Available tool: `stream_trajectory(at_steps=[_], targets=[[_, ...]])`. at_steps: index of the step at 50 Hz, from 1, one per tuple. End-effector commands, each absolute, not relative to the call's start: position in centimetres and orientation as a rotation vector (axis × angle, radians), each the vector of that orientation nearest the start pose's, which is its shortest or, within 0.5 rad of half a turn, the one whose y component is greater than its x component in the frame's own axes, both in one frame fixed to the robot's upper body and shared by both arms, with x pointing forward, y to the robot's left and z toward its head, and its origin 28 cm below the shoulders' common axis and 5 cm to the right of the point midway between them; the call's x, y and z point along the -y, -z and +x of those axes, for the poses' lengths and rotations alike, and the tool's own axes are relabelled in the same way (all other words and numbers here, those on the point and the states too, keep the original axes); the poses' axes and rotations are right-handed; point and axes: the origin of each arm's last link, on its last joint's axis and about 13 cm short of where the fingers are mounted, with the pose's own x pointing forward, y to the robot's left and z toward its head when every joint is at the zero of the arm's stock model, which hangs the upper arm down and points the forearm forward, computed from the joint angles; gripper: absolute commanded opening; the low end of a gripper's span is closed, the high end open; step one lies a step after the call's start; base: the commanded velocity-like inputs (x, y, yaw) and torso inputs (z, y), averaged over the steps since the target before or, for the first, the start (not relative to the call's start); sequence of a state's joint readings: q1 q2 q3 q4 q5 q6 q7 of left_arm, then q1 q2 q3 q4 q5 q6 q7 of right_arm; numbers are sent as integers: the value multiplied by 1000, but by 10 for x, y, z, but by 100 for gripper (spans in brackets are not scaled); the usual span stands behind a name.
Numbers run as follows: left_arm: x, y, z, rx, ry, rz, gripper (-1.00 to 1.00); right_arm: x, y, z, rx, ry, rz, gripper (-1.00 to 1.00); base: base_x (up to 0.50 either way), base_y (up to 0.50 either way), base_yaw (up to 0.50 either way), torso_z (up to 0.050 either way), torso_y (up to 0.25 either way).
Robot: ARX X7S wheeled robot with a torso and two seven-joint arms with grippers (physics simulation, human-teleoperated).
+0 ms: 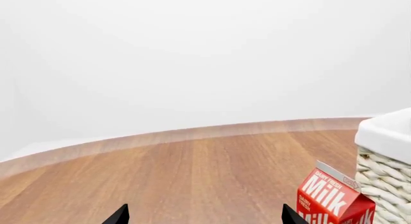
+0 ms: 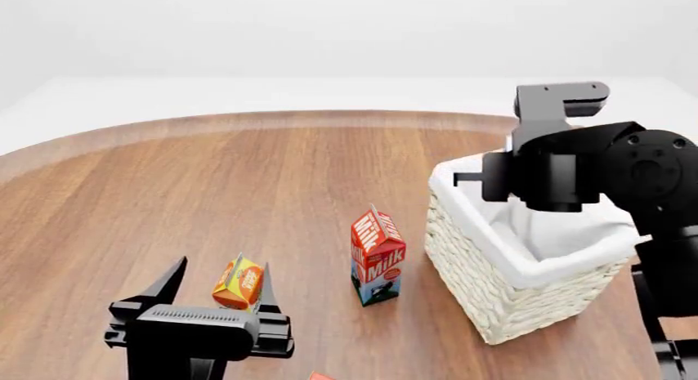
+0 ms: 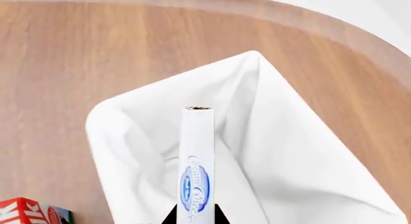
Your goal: Pick up the cream cheese box and the butter, and put them in the basket.
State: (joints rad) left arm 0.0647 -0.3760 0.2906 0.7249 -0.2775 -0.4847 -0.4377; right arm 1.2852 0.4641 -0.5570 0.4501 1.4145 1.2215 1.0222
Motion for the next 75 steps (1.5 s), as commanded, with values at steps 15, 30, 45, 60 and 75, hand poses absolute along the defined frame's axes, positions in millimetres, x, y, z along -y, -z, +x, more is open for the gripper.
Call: stream_trajectory(at_steps=[15,30,45,60,75], targets=[[-198,-104,164,69,41,76,100,145,-244,353,-745,313,-47,-100,0,0,0,0,1],[-198,-104,164,68,43,76,100,148,-233,363,-778,337,-50,-100,0,0,0,0,1],[-198,-104,165,67,44,74,100,151,-230,368,-796,355,-39,-100,0,0,0,0,0],[-198,-104,165,66,45,74,100,152,-231,370,-793,359,-17,-100,0,0,0,0,1],[-197,-103,165,64,47,74,100,154,-240,367,-763,350,5,100,0,0,0,0,0]])
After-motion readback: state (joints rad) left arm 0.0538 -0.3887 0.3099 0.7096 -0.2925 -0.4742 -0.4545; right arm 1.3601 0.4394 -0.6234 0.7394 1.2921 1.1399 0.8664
